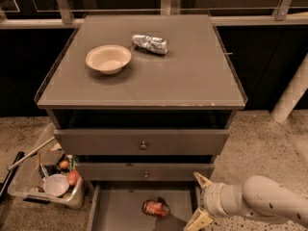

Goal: Pick coke can from bottom drawer and place on counter

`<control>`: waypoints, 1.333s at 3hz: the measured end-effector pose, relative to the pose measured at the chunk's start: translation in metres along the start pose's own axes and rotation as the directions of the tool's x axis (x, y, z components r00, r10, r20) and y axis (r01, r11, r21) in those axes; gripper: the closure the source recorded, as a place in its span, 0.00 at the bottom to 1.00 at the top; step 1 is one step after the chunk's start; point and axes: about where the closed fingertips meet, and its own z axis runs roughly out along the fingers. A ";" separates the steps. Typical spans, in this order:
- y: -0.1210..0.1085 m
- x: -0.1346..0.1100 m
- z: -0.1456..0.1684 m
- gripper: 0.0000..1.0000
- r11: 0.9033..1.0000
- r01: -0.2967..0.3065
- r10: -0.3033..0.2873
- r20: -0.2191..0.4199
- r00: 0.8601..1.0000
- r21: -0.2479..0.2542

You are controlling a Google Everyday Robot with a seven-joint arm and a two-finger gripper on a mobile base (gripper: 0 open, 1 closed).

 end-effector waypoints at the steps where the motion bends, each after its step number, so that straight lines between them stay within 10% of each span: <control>1: 0.002 0.005 0.011 0.00 1.000 -0.006 0.006 -0.008 1.000 -0.007; 4: -0.019 0.056 0.112 0.00 0.992 0.124 -0.124 0.005 0.992 0.018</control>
Offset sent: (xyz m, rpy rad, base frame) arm 0.0248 0.0178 -0.0858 -0.0926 -0.0423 0.0237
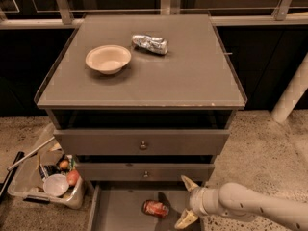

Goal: Pick coke can from bottom drawer and place on counter

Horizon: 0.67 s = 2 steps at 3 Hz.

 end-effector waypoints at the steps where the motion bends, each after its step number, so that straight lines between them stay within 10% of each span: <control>1: -0.003 0.017 0.024 0.00 1.000 0.025 -0.024 0.061 0.998 -0.007; 2: 0.000 0.036 0.039 0.00 0.999 0.040 -0.037 0.133 0.990 -0.018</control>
Offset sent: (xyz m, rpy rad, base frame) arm 0.0113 -0.0143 -0.0801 0.1894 -0.0652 0.1036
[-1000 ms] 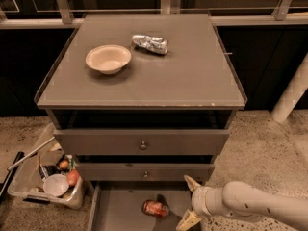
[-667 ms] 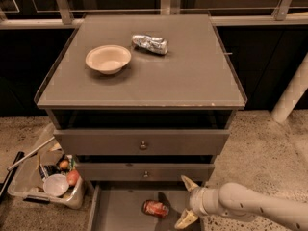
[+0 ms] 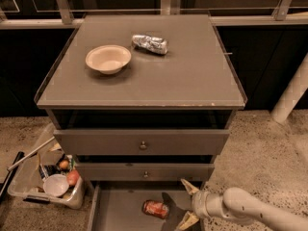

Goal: Pick coke can from bottom drawer and place on counter

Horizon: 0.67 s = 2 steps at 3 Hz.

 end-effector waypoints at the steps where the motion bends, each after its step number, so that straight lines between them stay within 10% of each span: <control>1: 0.001 0.019 0.014 0.00 1.000 0.007 -0.006 0.049 0.999 -0.011; 2: -0.002 0.041 0.050 0.00 0.999 -0.001 0.005 0.080 0.997 -0.048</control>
Offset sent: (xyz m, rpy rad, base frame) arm 0.0194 -0.0025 -0.0675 0.0797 0.0076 0.0511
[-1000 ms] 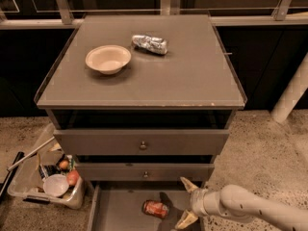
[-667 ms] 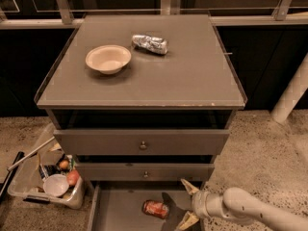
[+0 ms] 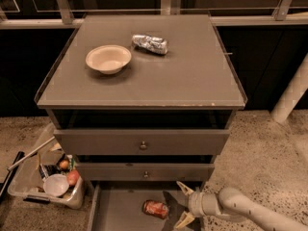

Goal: Pick coke can from bottom drawer and place on counter

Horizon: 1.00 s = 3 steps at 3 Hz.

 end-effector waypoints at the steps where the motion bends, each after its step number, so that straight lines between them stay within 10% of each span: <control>1: 0.000 0.000 0.000 0.00 1.000 0.000 0.000 0.000 1.000 0.000; 3: 0.023 -0.007 0.031 0.00 0.998 0.007 -0.011 -0.059 0.998 -0.063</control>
Offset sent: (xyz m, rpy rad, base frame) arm -0.0103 0.0245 -0.0035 -0.0958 0.0125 0.0326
